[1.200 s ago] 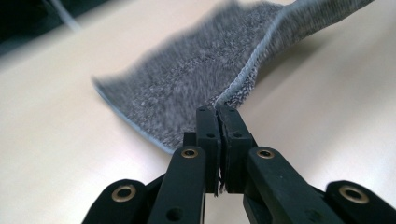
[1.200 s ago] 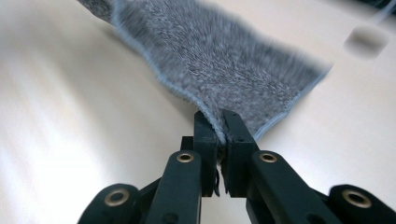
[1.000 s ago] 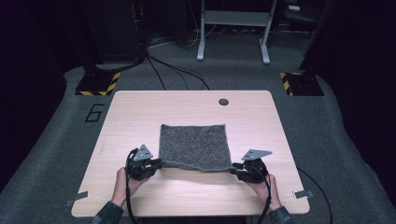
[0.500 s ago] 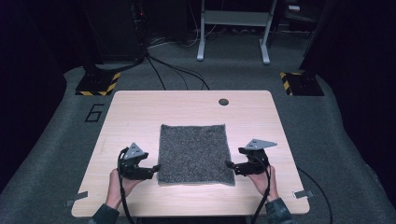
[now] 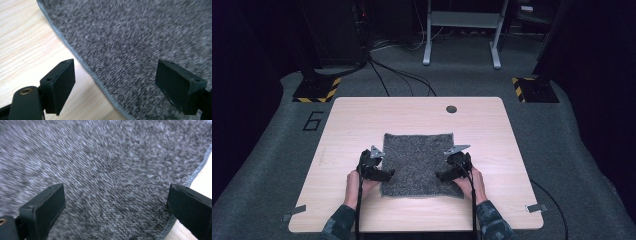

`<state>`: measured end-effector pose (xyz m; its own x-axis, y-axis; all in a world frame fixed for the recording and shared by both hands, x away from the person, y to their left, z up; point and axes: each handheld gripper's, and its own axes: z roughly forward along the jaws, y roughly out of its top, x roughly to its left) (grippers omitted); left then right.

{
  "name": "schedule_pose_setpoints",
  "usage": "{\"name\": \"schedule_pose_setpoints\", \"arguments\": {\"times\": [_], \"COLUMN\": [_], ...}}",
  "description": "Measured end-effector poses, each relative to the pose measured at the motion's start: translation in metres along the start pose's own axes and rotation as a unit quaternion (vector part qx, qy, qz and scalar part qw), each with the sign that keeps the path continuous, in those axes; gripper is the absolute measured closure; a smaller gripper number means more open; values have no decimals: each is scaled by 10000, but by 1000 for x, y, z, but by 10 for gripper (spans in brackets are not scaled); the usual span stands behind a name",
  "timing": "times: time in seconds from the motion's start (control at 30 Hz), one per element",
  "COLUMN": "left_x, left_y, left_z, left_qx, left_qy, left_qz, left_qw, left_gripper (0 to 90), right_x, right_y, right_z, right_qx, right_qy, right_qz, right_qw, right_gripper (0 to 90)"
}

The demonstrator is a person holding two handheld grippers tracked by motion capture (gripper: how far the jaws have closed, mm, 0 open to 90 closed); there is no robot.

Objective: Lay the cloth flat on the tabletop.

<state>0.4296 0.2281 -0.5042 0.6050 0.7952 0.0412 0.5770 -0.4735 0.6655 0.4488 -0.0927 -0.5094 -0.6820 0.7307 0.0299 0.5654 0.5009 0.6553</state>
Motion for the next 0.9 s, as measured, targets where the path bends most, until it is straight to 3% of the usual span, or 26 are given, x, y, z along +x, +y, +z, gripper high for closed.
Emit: {"name": "schedule_pose_setpoints", "arguments": {"times": [0.13,0.33,0.53,0.6,0.77,0.9], "left_x": [-2,-5,-7,-11,-23,-27], "left_y": [0,1,-3,-5,-14,-20], "left_z": [9,17,7,0,-4,-7], "left_qx": [179,100,68,24,229,166], "left_qy": [11,-18,12,20,89,171], "left_qz": [7,-27,-21,36,337,353], "left_qw": [9998,9999,10000,10000,9991,9991], "left_gripper": [165,160,155,155,156,165], "right_x": [3,-1,-5,-6,-7,-8], "right_y": [-4,-10,-15,-16,-17,-18], "right_z": [5,6,2,1,0,-1], "right_qx": [86,112,115,117,125,146], "right_qy": [-152,-146,-164,-150,-153,-122], "right_qz": [-224,-156,-91,-85,-99,-131], "right_qw": [9996,9997,9998,9998,9998,9997], "right_gripper": [21,20,20,20,19,19]}}
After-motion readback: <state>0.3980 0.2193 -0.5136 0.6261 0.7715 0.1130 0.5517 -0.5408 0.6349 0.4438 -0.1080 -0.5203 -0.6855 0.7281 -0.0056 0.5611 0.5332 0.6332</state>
